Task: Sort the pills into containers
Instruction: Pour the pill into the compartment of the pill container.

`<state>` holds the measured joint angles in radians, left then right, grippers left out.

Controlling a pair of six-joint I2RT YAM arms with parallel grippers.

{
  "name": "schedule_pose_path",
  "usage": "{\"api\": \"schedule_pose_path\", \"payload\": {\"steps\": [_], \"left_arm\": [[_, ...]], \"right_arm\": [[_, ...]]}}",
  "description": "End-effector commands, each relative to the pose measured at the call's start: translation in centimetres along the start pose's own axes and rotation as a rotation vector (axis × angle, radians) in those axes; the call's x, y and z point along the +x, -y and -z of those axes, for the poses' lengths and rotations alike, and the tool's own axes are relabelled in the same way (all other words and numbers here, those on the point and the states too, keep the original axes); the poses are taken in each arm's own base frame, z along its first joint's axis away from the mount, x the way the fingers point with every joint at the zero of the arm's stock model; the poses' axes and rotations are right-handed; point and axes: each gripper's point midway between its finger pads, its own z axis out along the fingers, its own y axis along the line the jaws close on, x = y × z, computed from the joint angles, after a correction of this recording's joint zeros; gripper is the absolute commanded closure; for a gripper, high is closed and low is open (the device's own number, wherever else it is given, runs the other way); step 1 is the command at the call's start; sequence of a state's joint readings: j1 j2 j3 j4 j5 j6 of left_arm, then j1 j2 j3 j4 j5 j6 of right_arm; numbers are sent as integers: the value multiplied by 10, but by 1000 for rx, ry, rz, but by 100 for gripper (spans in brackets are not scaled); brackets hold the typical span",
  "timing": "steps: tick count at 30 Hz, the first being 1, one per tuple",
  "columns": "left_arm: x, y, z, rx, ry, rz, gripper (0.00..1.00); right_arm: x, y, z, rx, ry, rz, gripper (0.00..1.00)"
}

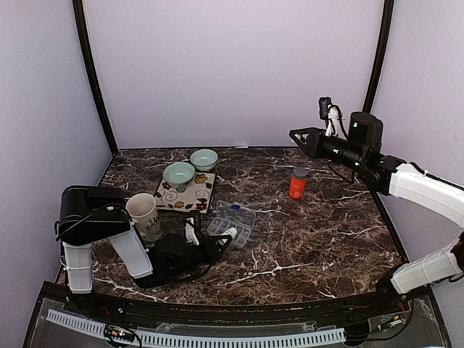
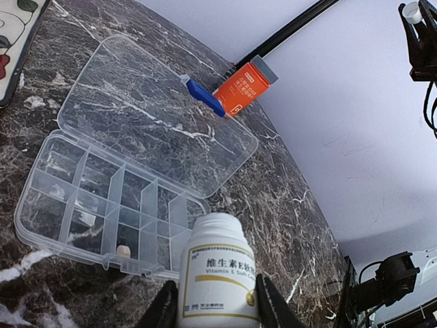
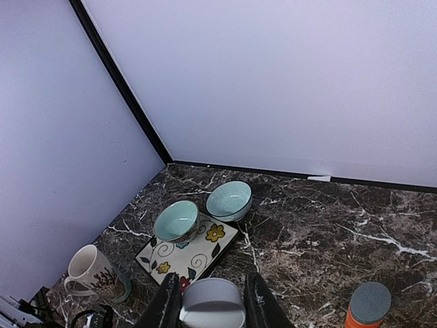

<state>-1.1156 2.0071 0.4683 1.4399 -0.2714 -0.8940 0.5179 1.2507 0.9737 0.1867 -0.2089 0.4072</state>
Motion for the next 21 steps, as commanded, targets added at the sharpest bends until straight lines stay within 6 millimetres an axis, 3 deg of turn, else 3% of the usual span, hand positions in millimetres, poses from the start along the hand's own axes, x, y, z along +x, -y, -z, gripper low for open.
{"api": "schedule_pose_path", "payload": {"steps": [1,21], "left_arm": [[-11,15,0,24,28,2,100],[-6,12,0,-1,10,-8,100]], "right_arm": [[-10,-2,6,-14,45,-4,100],[-9,-2,6,-15,44,-9,100]]}}
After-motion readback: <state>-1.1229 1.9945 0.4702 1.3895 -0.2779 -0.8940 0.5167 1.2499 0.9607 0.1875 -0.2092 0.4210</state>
